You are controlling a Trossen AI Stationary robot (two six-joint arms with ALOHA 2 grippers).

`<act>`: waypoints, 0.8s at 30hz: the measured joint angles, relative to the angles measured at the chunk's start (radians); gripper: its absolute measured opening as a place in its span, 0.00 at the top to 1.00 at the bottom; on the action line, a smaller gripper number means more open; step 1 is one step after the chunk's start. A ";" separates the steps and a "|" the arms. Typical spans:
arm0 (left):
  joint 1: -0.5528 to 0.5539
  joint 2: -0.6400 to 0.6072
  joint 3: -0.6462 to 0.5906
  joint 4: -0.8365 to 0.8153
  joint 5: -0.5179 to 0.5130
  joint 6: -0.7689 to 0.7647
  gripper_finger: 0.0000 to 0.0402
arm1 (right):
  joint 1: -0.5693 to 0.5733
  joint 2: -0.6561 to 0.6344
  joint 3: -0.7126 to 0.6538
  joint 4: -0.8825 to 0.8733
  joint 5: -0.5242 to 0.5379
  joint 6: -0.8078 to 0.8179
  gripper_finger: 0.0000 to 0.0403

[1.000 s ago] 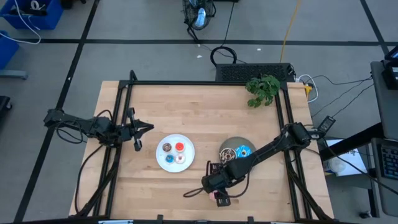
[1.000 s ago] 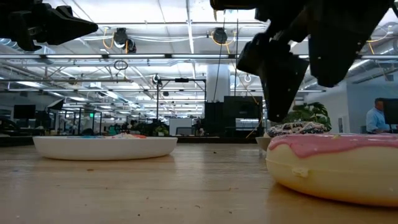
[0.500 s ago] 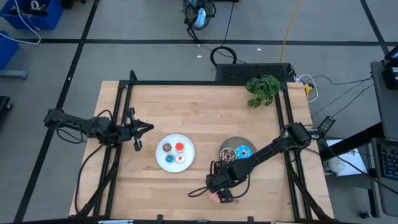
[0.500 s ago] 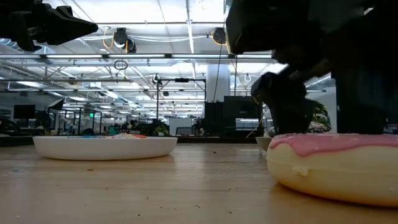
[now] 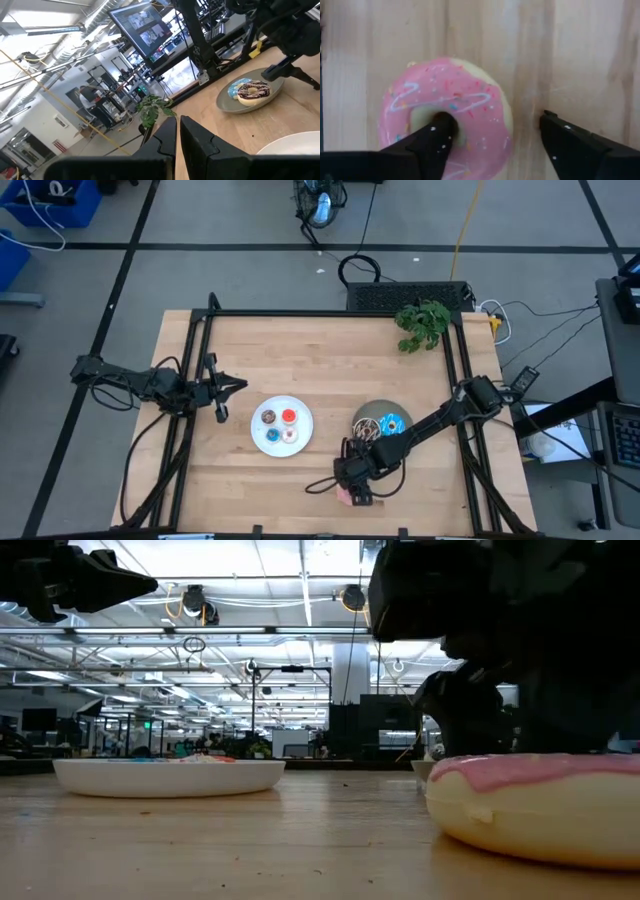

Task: Pick & Place donuts
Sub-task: Put the large pink and white donut on the gray plate

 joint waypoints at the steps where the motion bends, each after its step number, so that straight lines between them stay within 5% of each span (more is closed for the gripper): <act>1: 0.000 0.000 0.000 0.000 0.000 0.000 0.92 | -0.004 0.000 0.000 -0.003 -0.002 0.017 0.35; 12: 0.000 0.000 0.000 0.000 0.000 0.000 0.92 | -0.045 -0.022 -0.005 -0.024 -0.111 0.030 0.94; 16: 0.000 0.000 0.000 0.000 0.000 0.002 0.92 | -0.044 -0.108 -0.009 -0.069 -0.100 0.026 0.95; 24: 0.000 0.000 0.000 0.001 0.000 0.005 0.92 | -0.048 -0.336 -0.005 -0.342 0.092 0.090 0.98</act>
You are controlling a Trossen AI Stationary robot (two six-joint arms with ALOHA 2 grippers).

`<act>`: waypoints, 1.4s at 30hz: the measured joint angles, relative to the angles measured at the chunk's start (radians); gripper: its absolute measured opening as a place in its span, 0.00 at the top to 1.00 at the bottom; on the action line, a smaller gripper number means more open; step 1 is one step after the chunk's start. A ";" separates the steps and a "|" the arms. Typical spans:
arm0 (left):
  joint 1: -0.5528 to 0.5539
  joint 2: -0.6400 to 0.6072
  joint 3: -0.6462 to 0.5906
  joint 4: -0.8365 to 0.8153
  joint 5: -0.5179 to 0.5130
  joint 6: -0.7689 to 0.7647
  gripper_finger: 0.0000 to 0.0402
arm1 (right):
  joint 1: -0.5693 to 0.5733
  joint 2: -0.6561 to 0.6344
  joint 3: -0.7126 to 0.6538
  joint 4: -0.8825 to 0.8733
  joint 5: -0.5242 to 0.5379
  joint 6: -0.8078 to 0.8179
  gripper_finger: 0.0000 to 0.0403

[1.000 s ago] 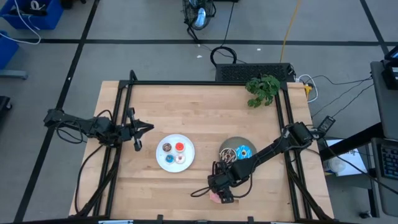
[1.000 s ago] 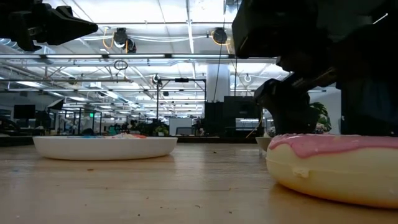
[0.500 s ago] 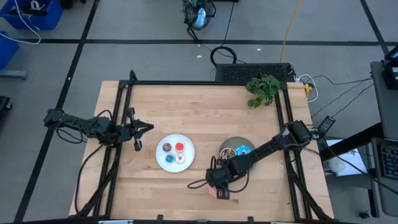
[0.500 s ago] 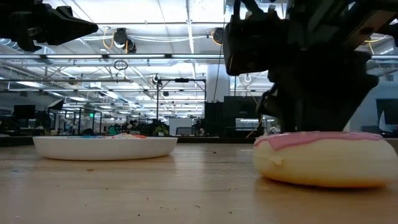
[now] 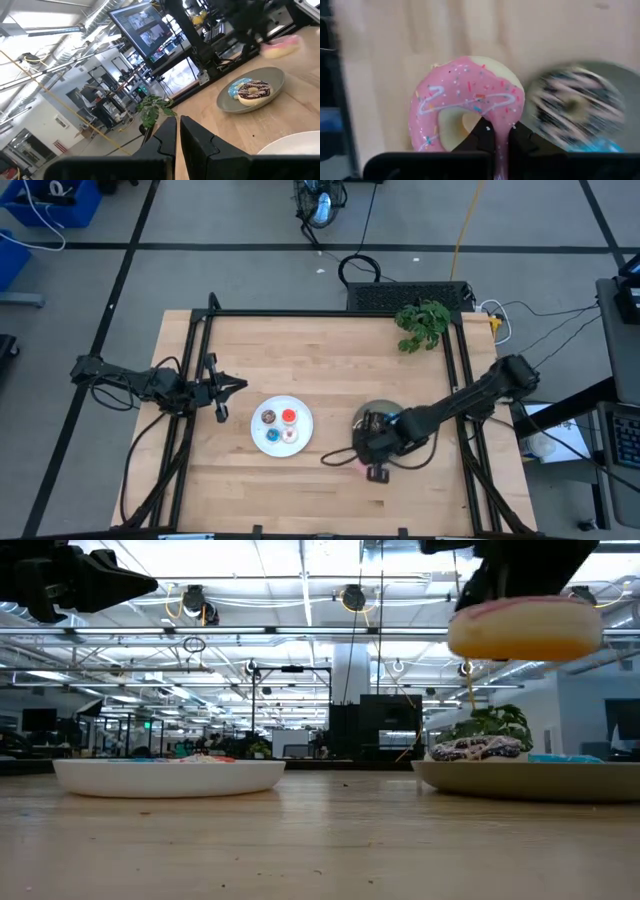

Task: Pick & Place donuts
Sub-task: Put the large pink and white donut on the gray plate

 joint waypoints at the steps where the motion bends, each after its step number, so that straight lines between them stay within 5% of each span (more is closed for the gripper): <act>1: 0.000 0.000 0.000 0.000 0.000 0.000 0.92 | -0.001 -0.016 0.001 -0.047 0.025 0.008 0.98; 7: 0.000 0.000 0.000 0.000 0.000 -0.001 0.92 | -0.002 -0.004 -0.001 -0.266 0.061 0.085 0.98; 23: 0.000 0.000 0.000 -0.001 -0.001 0.003 0.92 | -0.041 0.022 -0.225 -0.110 0.034 0.073 0.96; 42: 0.000 0.000 0.000 -0.002 -0.001 0.002 0.92 | -0.048 -0.078 -0.220 -0.129 0.039 0.087 0.51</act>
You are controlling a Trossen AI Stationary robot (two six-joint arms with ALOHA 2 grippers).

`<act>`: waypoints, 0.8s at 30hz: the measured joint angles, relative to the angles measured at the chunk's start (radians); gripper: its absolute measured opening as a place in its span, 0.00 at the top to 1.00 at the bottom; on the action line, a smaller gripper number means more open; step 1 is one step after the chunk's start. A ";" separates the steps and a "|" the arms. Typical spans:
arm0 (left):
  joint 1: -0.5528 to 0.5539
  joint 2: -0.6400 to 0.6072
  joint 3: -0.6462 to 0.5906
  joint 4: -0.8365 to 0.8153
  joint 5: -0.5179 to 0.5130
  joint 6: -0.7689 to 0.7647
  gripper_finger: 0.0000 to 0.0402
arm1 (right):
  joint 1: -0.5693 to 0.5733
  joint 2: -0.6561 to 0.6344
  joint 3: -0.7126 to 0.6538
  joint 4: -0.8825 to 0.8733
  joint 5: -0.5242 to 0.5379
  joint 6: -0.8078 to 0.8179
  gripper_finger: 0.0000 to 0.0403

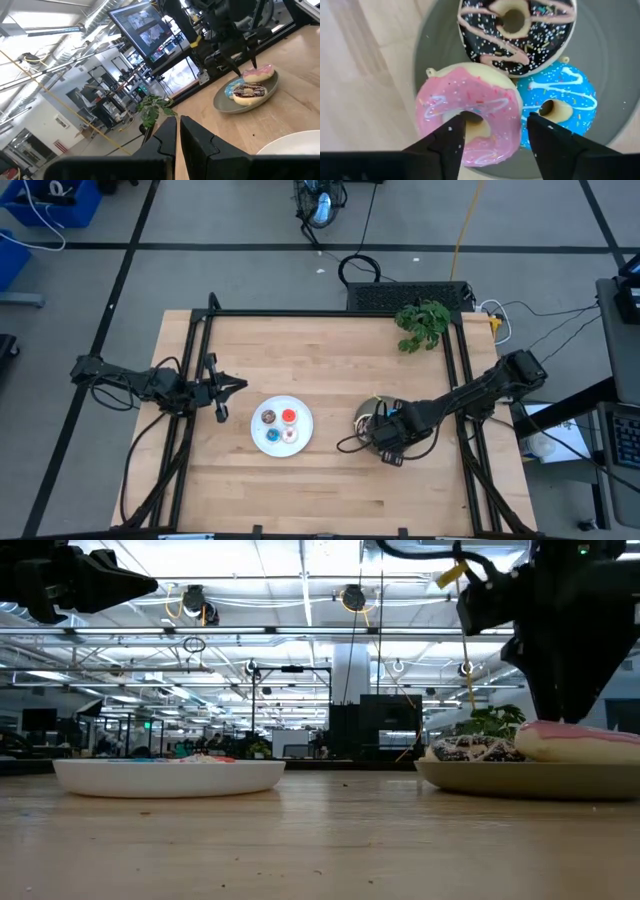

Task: Pick & Place donuts
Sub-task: Put the large pink and white donut on the gray plate, then return to Home Position

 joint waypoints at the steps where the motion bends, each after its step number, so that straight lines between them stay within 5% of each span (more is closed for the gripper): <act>1: 0.000 0.000 0.000 0.000 0.000 -0.001 0.92 | -0.001 -0.009 0.000 0.000 0.001 0.003 0.50; 7: 0.000 0.000 0.000 0.005 0.000 0.005 0.92 | -0.011 -0.114 0.000 0.012 0.047 0.050 0.48; 14: 0.000 0.000 0.000 0.028 -0.026 0.019 0.92 | 0.062 -0.314 0.000 0.169 0.364 -0.035 0.54; 24: 0.000 0.000 0.000 0.104 -0.069 0.020 0.92 | 0.173 -0.546 -0.109 0.252 0.633 -0.159 0.73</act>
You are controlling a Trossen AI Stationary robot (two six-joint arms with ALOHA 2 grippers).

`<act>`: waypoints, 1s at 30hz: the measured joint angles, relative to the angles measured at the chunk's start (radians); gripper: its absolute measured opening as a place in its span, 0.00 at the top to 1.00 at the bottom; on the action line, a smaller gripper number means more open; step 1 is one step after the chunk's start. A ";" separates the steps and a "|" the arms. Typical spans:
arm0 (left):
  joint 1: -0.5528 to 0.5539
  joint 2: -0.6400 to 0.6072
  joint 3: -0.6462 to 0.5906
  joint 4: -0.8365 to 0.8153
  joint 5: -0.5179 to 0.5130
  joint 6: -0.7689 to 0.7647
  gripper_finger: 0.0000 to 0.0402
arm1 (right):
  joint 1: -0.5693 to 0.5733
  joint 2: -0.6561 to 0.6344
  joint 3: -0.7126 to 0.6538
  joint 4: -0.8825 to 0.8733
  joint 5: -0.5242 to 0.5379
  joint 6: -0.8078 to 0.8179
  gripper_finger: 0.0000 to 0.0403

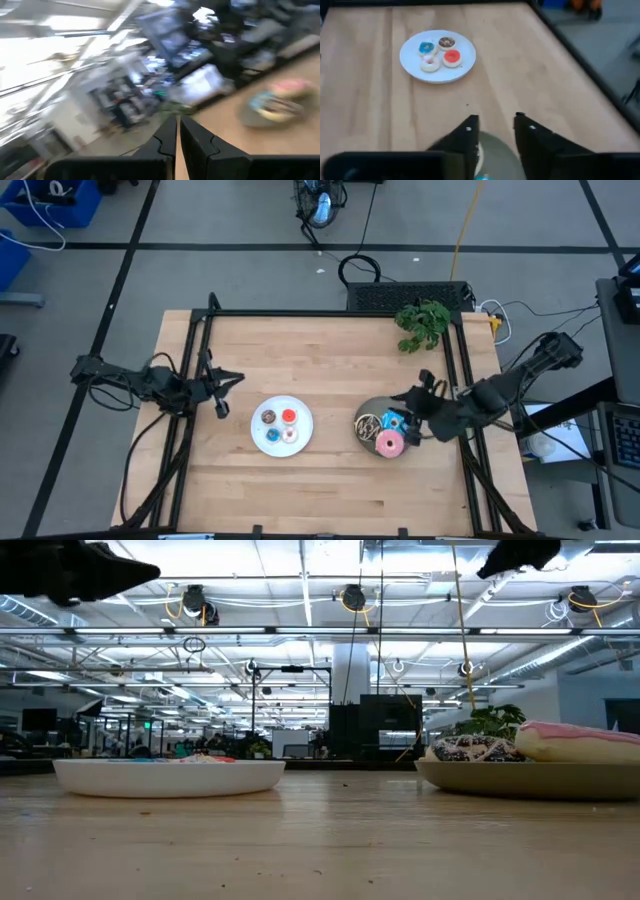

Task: Pick & Place donuts
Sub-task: Return to Home Position

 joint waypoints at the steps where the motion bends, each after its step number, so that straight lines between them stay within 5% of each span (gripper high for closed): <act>1: 0.000 0.000 0.000 0.037 -0.035 0.005 0.92 | 0.016 -0.017 -0.040 0.034 0.025 -0.032 0.77; 5: 0.000 0.000 0.000 0.150 -0.220 -0.003 0.92 | 0.047 -0.094 -0.216 0.219 0.065 -0.186 0.96; 9: 0.000 0.000 0.000 0.142 -0.322 0.021 0.92 | 0.046 -0.187 -0.355 0.378 0.042 -0.314 0.97; 15: 0.001 -0.002 0.039 0.167 -0.673 -0.036 0.92 | 0.047 -0.402 -0.505 0.521 0.043 -0.489 0.99; 17: 0.001 -0.001 0.045 0.150 -0.622 -0.027 0.92 | 0.046 -0.490 -0.564 0.576 0.043 -0.519 0.99; 22: 0.002 0.000 0.104 -0.012 -0.228 -0.108 0.93 | 0.044 -0.694 -0.731 0.753 0.032 -0.601 1.00; 30: 0.037 -0.048 0.111 -0.086 -0.076 -0.317 0.98 | 0.044 -0.921 -0.773 0.623 -0.022 -0.589 1.00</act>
